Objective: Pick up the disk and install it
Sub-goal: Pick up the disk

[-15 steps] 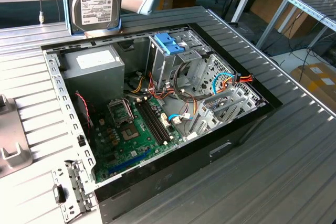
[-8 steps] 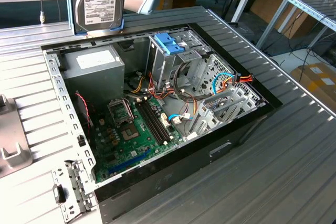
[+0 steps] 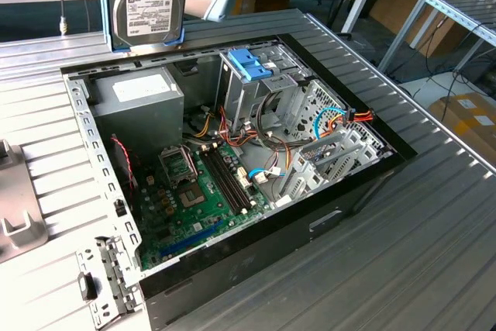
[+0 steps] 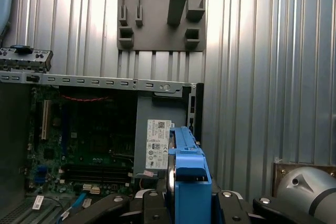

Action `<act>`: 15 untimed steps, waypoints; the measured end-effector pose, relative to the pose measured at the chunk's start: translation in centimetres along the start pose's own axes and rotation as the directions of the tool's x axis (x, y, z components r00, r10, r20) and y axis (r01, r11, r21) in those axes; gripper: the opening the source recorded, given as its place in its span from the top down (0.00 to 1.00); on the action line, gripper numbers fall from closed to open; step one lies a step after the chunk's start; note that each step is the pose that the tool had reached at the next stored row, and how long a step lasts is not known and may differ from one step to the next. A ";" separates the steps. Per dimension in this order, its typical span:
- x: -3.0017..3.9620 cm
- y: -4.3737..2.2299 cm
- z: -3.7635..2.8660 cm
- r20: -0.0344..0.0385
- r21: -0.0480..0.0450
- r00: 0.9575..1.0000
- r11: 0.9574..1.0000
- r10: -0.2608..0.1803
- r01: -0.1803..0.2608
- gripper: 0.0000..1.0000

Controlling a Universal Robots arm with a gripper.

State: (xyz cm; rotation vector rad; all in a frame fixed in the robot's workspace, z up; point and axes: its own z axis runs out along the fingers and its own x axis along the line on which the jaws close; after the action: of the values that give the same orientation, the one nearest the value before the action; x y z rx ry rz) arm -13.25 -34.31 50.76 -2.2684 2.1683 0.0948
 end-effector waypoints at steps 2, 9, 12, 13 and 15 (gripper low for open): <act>0.04 0.01 0.00 0.000 0.000 1.000 1.000 0.000 0.000 0.63; 0.46 0.03 -0.02 0.000 0.000 1.000 1.000 0.000 0.000 0.63; 0.67 0.04 -0.03 0.000 0.000 1.000 1.000 0.000 0.000 0.63; 0.72 0.04 -0.03 0.000 0.000 1.000 1.000 0.000 0.000 0.63; 0.94 0.05 -0.04 0.000 0.000 1.000 1.000 0.000 0.000 0.63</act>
State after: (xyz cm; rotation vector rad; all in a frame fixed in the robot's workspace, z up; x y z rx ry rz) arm -13.26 -35.25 50.76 -2.2683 2.1683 0.0949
